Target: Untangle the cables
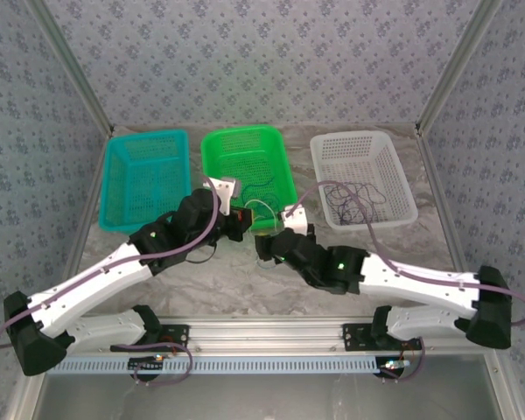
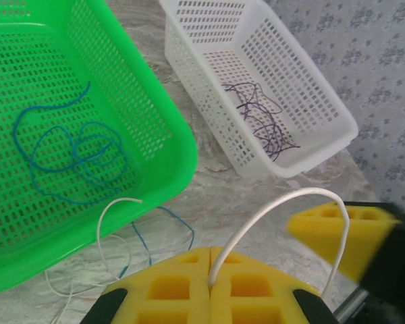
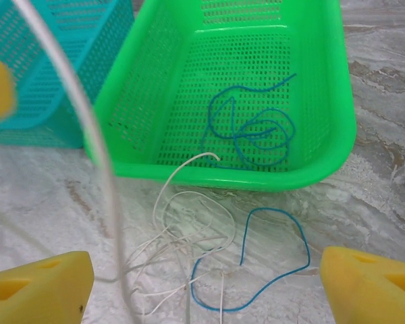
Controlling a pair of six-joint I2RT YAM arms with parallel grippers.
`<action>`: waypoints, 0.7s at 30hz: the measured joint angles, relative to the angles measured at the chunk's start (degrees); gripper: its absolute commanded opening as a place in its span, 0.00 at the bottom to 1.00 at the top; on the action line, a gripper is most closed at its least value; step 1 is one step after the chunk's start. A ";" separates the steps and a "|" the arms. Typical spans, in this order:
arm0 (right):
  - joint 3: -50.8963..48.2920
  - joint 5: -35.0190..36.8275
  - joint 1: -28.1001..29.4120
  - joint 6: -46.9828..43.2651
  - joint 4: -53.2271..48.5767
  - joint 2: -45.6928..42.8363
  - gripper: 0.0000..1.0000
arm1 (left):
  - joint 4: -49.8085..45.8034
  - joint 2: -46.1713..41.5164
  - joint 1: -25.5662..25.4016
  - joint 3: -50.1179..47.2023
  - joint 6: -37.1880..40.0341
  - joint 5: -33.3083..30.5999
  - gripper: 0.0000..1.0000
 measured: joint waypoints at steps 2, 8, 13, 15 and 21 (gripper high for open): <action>0.00 0.37 -0.94 0.02 1.88 2.56 0.90 | 0.02 -0.11 -0.22 0.79 -0.11 0.42 0.00; 0.00 1.46 -4.11 1.84 6.12 7.96 0.89 | 0.22 -3.08 -0.70 1.36 -1.11 1.09 0.00; 0.46 0.96 -6.32 4.92 5.86 12.72 0.84 | 1.07 -5.14 -0.70 2.45 -1.73 1.77 0.00; 1.05 0.13 -6.88 6.51 4.52 14.75 0.80 | 1.64 -5.64 -0.70 3.02 -1.92 1.97 0.00; 1.01 -0.74 -6.03 11.80 -1.46 17.25 0.78 | 2.16 -7.06 -0.70 4.15 -1.86 2.12 0.00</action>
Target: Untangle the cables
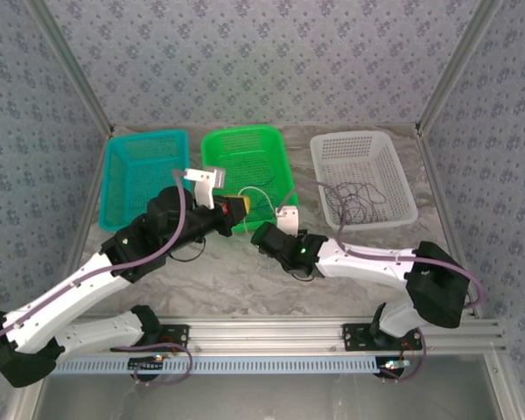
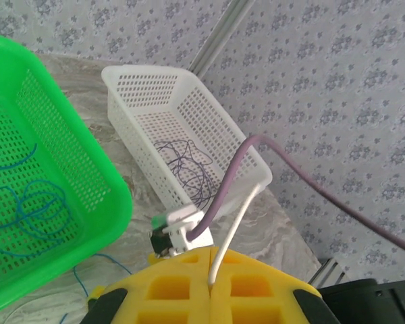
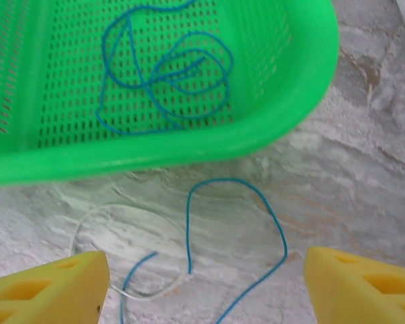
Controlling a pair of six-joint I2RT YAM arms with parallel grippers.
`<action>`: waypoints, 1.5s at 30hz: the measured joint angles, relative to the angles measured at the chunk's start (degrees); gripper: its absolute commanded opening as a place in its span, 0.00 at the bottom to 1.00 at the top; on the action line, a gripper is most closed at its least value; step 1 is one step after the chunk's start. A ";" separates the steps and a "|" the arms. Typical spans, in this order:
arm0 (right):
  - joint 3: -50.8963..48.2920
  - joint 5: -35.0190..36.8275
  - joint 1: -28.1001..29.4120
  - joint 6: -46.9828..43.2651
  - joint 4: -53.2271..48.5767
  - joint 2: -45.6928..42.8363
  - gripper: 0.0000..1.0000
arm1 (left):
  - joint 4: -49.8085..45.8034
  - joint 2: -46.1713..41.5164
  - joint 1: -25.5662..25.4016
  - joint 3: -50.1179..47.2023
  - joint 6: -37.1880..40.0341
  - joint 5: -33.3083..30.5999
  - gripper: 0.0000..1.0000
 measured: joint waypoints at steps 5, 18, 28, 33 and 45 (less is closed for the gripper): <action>-3.10 0.00 2.25 3.80 -3.32 -0.94 0.78 | -0.04 -1.20 0.00 1.97 1.09 -0.83 0.00; -10.10 0.70 4.09 11.93 -11.23 -4.98 0.81 | -3.50 -2.40 1.79 9.33 7.15 -5.18 0.01; -11.61 1.14 1.05 13.62 -15.06 -9.38 0.86 | -5.20 -2.97 4.81 11.06 9.03 -5.73 0.02; -10.45 2.03 1.64 10.51 -15.91 -14.97 0.88 | -5.86 -2.58 5.46 11.06 9.03 -5.70 0.03; -1.77 3.19 2.29 -4.31 -12.31 -26.38 0.90 | -7.26 -2.16 6.80 9.18 8.76 -4.48 0.04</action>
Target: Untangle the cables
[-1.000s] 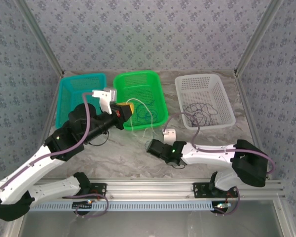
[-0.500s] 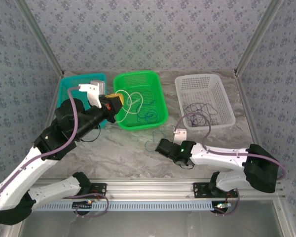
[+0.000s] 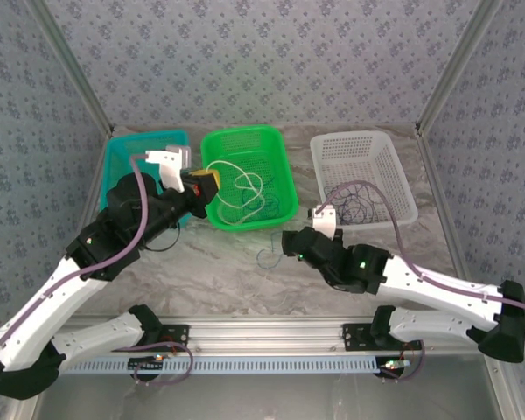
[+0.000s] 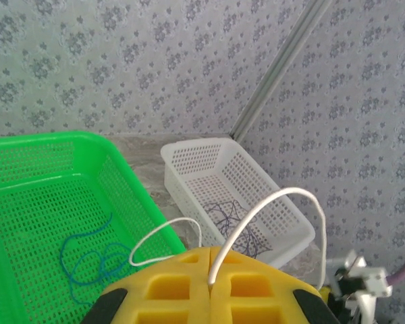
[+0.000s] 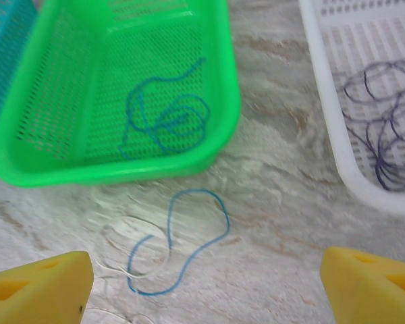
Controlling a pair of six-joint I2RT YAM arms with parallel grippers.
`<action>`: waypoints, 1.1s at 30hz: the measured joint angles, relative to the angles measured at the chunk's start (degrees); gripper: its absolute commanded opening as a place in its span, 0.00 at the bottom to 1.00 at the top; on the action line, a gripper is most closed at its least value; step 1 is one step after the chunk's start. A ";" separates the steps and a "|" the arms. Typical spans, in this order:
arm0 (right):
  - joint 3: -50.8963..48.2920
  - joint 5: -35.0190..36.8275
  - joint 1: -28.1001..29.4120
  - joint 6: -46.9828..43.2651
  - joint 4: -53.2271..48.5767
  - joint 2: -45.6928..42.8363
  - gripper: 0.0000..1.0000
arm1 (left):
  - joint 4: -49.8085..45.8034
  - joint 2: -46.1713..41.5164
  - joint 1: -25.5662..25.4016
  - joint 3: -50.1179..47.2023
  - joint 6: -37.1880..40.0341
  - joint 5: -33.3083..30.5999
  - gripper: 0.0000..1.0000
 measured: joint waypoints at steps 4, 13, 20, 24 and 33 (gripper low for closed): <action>3.98 -0.33 -0.13 -5.57 2.01 0.04 0.91 | -0.50 0.83 0.00 -0.44 0.04 0.50 0.04; 11.65 -2.19 -1.20 -12.44 4.61 4.02 0.91 | -5.70 1.42 1.79 0.09 3.41 -4.46 0.06; 8.68 -3.43 -1.79 -10.03 3.78 4.70 0.91 | -8.70 0.76 12.48 1.97 8.20 -7.52 0.07; 5.31 -4.68 -2.01 -6.95 1.60 4.66 0.90 | -8.81 1.40 23.39 1.92 8.83 -4.70 0.07; -0.61 -7.43 -2.49 2.19 -3.56 4.22 0.86 | -6.75 6.32 43.71 -1.97 7.50 5.81 0.07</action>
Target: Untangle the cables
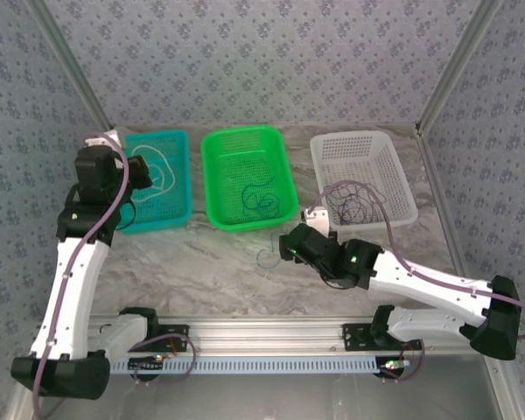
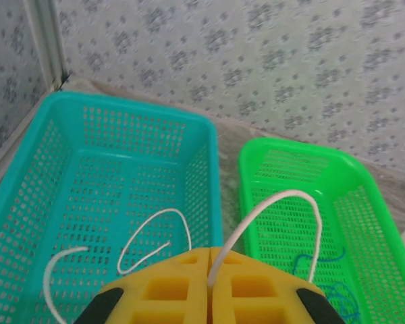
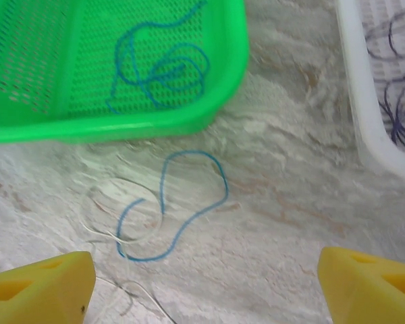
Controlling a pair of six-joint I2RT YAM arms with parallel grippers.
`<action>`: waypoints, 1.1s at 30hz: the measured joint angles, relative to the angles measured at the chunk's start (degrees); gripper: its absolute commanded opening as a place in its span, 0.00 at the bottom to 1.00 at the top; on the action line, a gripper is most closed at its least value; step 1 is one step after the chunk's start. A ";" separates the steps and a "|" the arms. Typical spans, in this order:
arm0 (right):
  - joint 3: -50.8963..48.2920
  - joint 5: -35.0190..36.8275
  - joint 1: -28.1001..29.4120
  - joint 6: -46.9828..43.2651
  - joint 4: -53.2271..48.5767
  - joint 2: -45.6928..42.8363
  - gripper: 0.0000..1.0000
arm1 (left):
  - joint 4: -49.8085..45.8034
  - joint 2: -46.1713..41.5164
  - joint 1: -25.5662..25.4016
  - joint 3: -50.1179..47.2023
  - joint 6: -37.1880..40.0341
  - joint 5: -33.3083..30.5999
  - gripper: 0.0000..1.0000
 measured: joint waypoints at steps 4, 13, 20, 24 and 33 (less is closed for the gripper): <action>-4.79 -3.43 -2.34 3.80 0.15 0.04 0.83 | 1.75 3.19 5.11 -2.43 -1.60 3.80 0.08; -9.94 -11.37 -7.32 7.69 6.43 5.53 0.80 | 2.62 6.05 6.84 -8.59 -3.52 5.38 0.15; -9.94 -13.99 -7.43 7.89 11.76 12.55 0.78 | 2.67 7.56 7.65 -10.91 -5.25 6.05 0.41; -9.70 -15.08 -7.69 7.87 13.20 16.13 0.78 | 2.69 7.04 7.65 -12.26 -6.36 7.87 0.57; -7.52 -16.65 -7.69 7.87 17.27 21.79 0.74 | 2.45 -5.73 7.21 -19.19 -7.85 10.71 0.82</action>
